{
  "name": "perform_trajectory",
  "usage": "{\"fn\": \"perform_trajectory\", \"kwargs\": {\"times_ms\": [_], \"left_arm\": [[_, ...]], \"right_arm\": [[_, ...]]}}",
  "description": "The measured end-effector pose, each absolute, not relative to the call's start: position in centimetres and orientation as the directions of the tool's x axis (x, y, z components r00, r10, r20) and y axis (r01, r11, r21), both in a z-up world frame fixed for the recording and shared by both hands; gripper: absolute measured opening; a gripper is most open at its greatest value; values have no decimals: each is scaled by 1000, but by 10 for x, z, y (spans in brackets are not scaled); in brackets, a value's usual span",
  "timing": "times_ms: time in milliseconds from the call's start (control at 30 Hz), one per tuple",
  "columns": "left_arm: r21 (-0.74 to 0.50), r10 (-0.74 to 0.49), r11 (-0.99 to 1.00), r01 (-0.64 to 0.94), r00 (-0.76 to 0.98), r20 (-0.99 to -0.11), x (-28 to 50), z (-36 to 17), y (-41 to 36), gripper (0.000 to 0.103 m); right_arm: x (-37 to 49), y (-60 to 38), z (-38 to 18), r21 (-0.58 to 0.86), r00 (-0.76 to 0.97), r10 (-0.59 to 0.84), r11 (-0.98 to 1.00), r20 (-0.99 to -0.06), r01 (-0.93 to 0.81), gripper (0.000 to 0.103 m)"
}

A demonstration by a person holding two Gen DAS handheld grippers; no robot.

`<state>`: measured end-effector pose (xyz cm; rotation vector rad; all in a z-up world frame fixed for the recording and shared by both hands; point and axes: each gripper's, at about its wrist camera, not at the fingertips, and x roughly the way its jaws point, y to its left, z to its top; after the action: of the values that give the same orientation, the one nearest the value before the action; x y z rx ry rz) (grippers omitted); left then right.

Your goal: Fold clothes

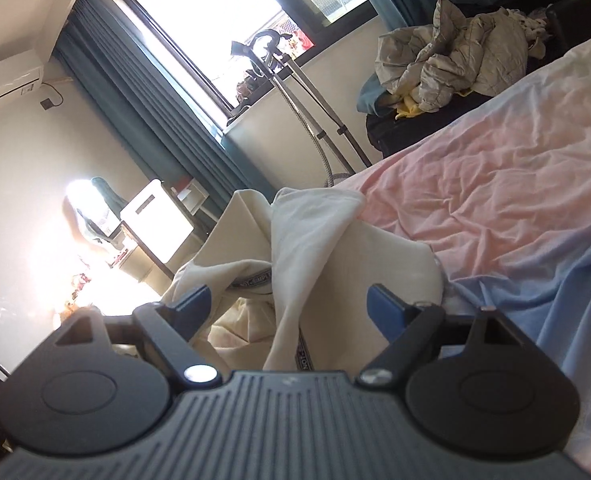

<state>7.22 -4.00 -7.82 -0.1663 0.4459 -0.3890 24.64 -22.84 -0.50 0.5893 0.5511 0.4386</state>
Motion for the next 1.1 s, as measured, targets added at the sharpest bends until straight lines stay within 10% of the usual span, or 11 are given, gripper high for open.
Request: {"fn": "perform_trajectory", "kwargs": {"times_ms": [267, 367, 500, 800, 933, 1100], "left_arm": [[-328, -475, 869, 369, 809, -347, 88, -90, -30, 6], [-359, -493, 855, 374, 799, -343, 96, -93, -25, 6], [-401, -507, 839, 368, 796, -331, 101, -96, -21, 6], [-364, -581, 802, 473, 759, -294, 95, -81, -28, 7], [-368, -621, 766, 528, 755, -210, 81, -71, -29, 62], [-352, -648, 743, 569, 743, -166, 69, -64, -33, 66]], "right_arm": [[364, -205, -49, 677, 748, 493, 731, -445, -79, 82], [386, -201, -64, 712, 731, 520, 700, -442, -67, 63], [388, -192, -63, 651, 768, 440, 758, -466, -39, 5], [301, -202, 45, 320, 960, 144, 945, -240, -62, 3], [249, -236, 80, 240, 986, -6, 970, -168, 47, 3], [188, -306, 77, 281, 972, -156, 938, -176, 202, 4]]}}
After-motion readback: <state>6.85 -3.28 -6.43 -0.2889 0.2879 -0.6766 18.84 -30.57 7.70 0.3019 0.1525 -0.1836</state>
